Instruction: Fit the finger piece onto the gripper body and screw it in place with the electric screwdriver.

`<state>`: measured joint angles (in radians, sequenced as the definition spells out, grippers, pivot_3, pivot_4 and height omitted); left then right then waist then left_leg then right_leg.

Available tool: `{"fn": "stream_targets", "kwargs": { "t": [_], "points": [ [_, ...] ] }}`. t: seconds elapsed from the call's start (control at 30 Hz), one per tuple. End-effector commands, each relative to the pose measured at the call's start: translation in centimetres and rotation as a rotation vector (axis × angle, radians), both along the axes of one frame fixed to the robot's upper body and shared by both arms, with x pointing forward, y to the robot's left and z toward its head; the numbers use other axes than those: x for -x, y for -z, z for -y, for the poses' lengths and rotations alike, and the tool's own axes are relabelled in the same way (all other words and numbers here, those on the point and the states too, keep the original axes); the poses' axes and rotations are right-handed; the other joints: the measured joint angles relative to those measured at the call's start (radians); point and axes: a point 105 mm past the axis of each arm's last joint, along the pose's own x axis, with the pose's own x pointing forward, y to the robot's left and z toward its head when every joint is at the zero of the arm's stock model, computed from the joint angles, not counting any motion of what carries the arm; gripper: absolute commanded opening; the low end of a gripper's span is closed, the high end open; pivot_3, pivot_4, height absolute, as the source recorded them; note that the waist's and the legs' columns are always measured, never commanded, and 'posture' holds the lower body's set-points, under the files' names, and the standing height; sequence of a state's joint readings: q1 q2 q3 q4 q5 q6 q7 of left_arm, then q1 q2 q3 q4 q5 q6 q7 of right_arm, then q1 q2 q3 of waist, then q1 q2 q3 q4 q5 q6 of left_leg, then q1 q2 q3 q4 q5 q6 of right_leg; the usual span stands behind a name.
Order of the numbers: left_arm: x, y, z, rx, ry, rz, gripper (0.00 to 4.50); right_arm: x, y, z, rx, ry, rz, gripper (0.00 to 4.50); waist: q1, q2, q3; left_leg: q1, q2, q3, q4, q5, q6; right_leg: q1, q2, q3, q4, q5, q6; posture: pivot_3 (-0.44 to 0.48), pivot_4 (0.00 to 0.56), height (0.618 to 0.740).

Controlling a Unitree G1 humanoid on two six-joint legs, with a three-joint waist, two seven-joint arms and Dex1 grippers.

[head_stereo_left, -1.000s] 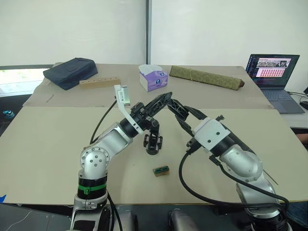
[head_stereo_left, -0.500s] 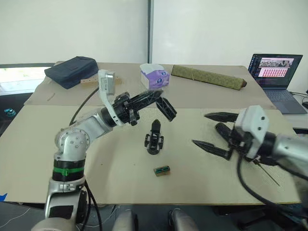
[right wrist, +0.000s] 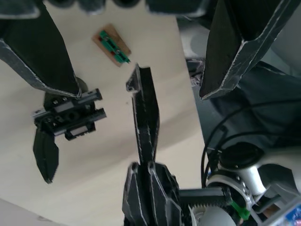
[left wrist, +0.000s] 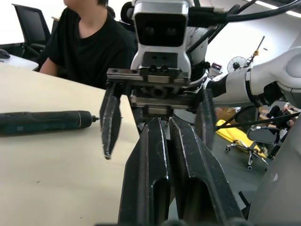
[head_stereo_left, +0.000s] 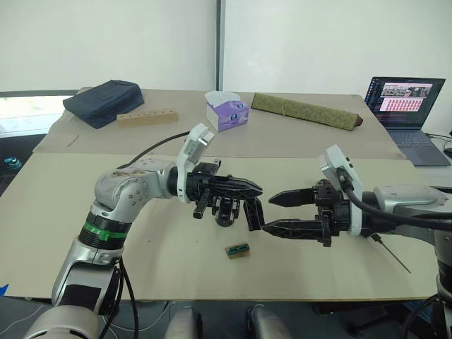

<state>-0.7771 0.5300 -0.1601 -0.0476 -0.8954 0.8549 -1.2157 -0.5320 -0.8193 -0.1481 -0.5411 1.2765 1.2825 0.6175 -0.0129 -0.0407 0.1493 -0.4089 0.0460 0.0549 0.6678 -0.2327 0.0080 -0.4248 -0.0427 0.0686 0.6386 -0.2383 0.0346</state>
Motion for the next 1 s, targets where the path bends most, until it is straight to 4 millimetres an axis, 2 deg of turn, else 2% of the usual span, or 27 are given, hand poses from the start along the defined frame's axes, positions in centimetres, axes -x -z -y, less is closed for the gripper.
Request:
{"fn": "stream_targets", "kwargs": {
  "t": [0.03,0.23,0.47,0.5,0.83,1.0],
  "points": [
    [0.1,-0.8,0.1,0.002,0.013,0.038,0.00,0.6,0.3,-1.4,-0.008,-0.034,-0.041,4.45,0.000,0.000,0.000,0.000,0.000,0.000,0.000,0.000,0.000,0.000,0.000,0.000,0.000,0.000,0.000,0.000,0.150,0.740],
    [0.3,-0.1,0.1,-0.030,0.020,0.044,0.00,0.6,1.0,-1.8,-0.002,-0.014,-0.096,4.45,-0.001,0.000,0.000,0.000,0.000,0.000,0.001,0.000,0.000,0.000,0.000,0.000,0.000,0.000,0.000,0.000,0.150,0.740],
    [0.5,0.2,0.2,-0.048,0.028,0.044,0.00,0.2,0.7,-2.3,-0.030,0.001,-0.105,4.45,-0.001,0.000,0.000,0.000,0.000,0.000,0.001,0.000,0.000,0.000,0.000,0.000,0.001,0.000,0.000,0.000,0.150,0.740],
    [0.5,0.3,0.3,-0.051,0.028,0.046,0.00,0.2,0.6,-2.5,-0.043,-0.003,-0.108,3.91,-0.002,0.000,0.000,0.000,0.000,0.000,0.001,0.000,0.000,0.000,0.000,0.000,0.001,0.000,0.001,0.000,0.150,0.740],
    [0.5,0.6,0.4,-0.067,0.027,0.056,0.00,0.3,1.2,-3.0,-0.053,0.014,-0.119,0.50,-0.002,0.000,0.000,0.000,0.000,-0.001,0.001,0.000,0.000,0.000,0.000,0.000,0.001,0.000,0.001,0.000,0.150,0.740],
    [0.7,0.4,0.1,-0.071,0.045,0.056,0.00,0.3,1.2,-3.0,-0.061,0.018,-0.092,0.41,-0.002,0.000,0.000,0.000,0.000,-0.001,0.001,0.000,0.000,0.000,0.000,0.000,0.001,0.000,0.001,0.000,0.150,0.740]
  ]
}}
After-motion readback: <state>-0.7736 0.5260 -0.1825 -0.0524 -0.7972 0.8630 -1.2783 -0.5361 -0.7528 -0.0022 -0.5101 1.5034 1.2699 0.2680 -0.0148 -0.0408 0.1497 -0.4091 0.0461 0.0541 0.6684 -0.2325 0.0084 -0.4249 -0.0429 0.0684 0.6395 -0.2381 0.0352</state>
